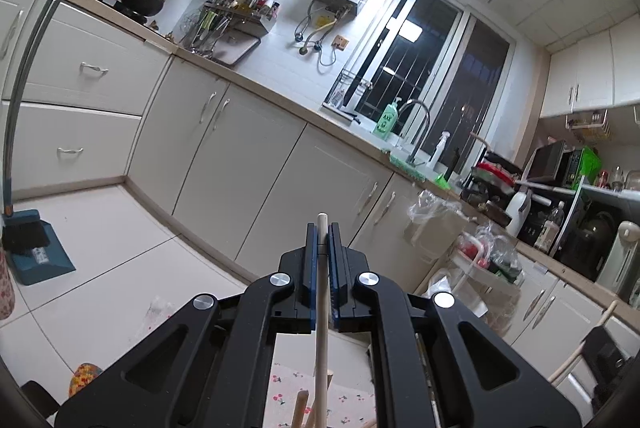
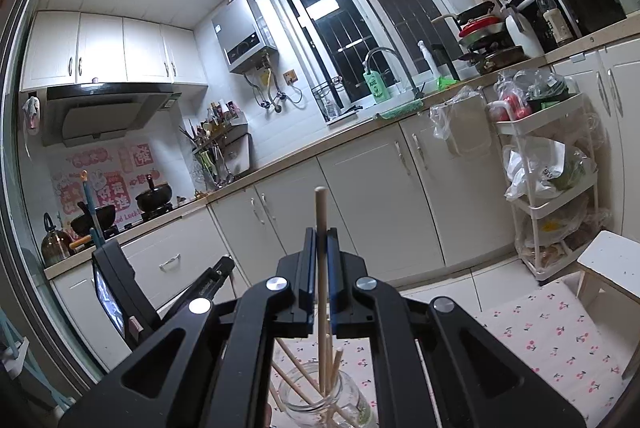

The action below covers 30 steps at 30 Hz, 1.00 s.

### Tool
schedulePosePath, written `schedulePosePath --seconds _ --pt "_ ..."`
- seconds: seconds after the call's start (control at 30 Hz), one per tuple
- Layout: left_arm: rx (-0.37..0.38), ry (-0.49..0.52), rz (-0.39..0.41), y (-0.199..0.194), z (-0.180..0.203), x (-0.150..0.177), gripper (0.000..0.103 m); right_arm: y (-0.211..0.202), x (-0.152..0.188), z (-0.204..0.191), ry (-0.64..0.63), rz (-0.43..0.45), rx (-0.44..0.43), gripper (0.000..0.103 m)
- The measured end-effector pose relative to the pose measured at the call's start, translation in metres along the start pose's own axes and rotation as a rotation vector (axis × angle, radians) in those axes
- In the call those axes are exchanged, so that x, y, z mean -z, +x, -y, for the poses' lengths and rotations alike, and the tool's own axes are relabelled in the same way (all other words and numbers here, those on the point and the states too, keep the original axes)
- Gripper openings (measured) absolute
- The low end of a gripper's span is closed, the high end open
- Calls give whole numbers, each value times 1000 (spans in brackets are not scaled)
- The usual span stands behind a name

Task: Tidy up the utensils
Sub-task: 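Raise both held sticks upright above the glass jar, then drop both sticks into the jar and open both tools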

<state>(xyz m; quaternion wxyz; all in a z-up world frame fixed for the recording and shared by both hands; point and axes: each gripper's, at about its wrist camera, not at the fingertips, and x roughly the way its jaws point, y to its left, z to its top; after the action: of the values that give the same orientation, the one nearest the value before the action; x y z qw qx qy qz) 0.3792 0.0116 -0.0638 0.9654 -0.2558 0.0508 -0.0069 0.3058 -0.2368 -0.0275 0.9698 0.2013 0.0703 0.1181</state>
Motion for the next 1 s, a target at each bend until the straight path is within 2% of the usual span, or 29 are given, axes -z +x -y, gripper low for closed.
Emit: schedulePosePath --seconds 0.17,0.43,0.77,0.9,0.93,1.0 --pt "2 21 46 -7 2 -4 5 12 8 -3 -8 -37 -3 6" --pt "12 -31 72 -3 -1 -15 5 26 23 -7 -46 -88 -3 6" --pt "-2 -36 55 4 -5 -10 5 44 55 -6 -88 -207 -4 6" --pt "-5 -38 67 7 -6 -10 5 37 56 -5 -86 -202 3 7" --pt "-6 -40 73 7 -7 -10 5 33 55 -4 -82 -194 4 8" --pt "-12 -40 93 5 -5 -9 5 18 50 -2 -80 -160 18 23"
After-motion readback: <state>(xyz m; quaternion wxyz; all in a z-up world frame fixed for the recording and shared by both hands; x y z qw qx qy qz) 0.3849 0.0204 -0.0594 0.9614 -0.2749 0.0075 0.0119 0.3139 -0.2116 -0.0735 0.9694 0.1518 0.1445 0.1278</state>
